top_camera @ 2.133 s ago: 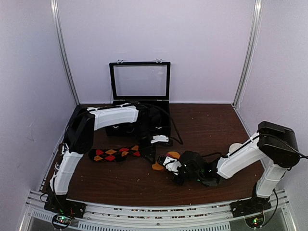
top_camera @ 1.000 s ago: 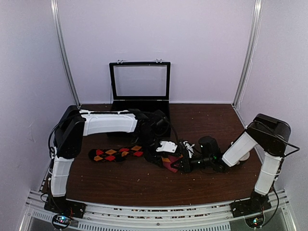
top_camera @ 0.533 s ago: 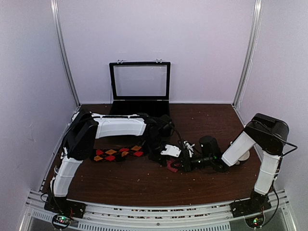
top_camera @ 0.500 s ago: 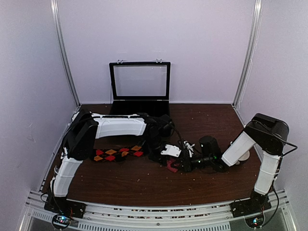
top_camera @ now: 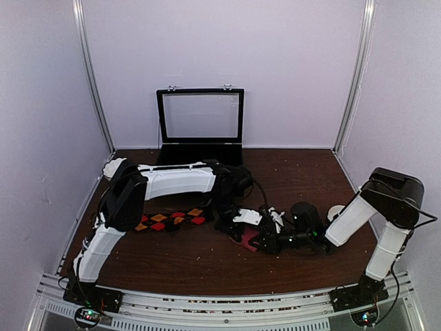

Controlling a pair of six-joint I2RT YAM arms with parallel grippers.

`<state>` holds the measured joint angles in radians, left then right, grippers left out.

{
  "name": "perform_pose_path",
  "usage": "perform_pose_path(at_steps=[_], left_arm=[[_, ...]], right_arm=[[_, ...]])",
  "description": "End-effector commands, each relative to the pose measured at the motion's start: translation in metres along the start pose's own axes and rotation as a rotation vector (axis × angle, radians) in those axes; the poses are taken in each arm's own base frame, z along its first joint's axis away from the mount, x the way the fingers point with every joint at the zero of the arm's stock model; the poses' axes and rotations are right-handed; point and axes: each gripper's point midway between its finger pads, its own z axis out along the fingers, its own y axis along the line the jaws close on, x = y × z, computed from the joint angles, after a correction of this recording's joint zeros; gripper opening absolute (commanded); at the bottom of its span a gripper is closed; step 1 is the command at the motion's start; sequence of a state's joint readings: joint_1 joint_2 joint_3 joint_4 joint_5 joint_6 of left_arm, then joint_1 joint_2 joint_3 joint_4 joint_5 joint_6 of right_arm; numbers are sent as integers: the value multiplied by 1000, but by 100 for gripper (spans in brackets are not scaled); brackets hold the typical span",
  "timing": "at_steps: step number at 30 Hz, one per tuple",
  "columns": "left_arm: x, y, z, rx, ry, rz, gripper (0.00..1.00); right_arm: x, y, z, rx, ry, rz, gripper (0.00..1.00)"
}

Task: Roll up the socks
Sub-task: Roll the sock at the center of the board.

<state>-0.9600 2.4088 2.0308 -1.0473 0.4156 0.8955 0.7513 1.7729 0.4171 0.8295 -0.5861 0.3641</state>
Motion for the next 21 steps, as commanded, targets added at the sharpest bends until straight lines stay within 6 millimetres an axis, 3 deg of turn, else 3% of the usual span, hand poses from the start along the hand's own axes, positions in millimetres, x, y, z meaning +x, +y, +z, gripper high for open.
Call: perform_pose_path(at_steps=[1,8,11,15,21], left_arm=[[34,-36,13,188,83,-159,5],[61,-47,10,198,195,-328,0],[71,-50,8,173,234,-370,0],[68,-51,7,188,228,-405,0],[67,-46,12,259,206,-476,1]], right_arm=[[48,-17,-15,120,120,-15,29],[44,4,-19,128,106,-196,34],[39,12,-24,135,69,-249,43],[35,29,-25,151,57,-372,46],[35,39,-30,187,88,-478,45]])
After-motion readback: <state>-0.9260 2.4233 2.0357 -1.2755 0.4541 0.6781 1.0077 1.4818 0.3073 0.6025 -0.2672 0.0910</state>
